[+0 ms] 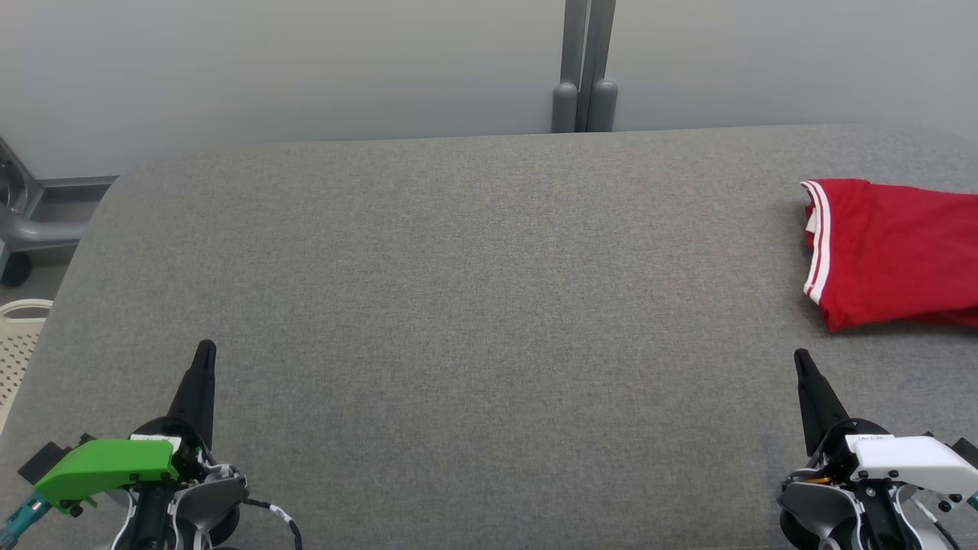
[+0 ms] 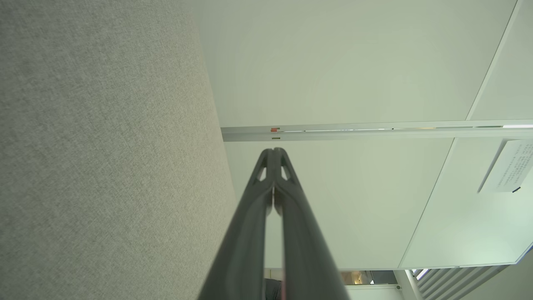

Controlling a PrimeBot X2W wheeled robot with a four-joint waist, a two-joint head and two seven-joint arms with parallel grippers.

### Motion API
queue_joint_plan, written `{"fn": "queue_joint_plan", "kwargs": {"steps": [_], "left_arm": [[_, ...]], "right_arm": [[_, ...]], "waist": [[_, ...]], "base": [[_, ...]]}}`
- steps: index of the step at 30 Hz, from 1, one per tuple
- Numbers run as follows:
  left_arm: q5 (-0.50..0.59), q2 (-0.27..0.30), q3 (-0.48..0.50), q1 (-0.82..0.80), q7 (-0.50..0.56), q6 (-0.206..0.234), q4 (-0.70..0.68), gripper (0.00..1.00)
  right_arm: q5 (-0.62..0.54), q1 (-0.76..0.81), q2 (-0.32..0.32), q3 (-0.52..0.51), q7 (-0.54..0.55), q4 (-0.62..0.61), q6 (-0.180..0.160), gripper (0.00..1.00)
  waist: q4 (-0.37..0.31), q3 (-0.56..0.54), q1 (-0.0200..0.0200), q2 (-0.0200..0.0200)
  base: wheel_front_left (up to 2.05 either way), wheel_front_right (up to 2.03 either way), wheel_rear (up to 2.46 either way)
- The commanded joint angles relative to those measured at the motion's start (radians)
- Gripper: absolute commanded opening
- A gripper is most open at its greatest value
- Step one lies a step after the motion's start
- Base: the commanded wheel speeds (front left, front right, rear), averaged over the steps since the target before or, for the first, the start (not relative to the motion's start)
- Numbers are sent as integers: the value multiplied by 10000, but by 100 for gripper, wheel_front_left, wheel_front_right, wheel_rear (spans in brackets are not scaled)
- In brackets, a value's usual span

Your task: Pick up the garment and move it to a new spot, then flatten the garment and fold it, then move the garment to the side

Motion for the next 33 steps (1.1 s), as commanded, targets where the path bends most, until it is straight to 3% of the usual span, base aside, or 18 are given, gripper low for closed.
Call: {"fn": "queue_joint_plan", "kwargs": {"steps": [1, 33], "left_arm": [[-80, 69, 22, -143, 2, -63, -18, 0], [-80, 70, 20, -143, 0, -62, -18, 0]], "right_arm": [[60, -85, -45, -17, 38, -50, 4, 0], [60, -85, -45, -16, 37, -51, 4, 0]], "waist": [[0, 0, 0, -1], [0, 0, 0, -1]], "base": [[0, 0, 0], [0, 0, 0]]}}
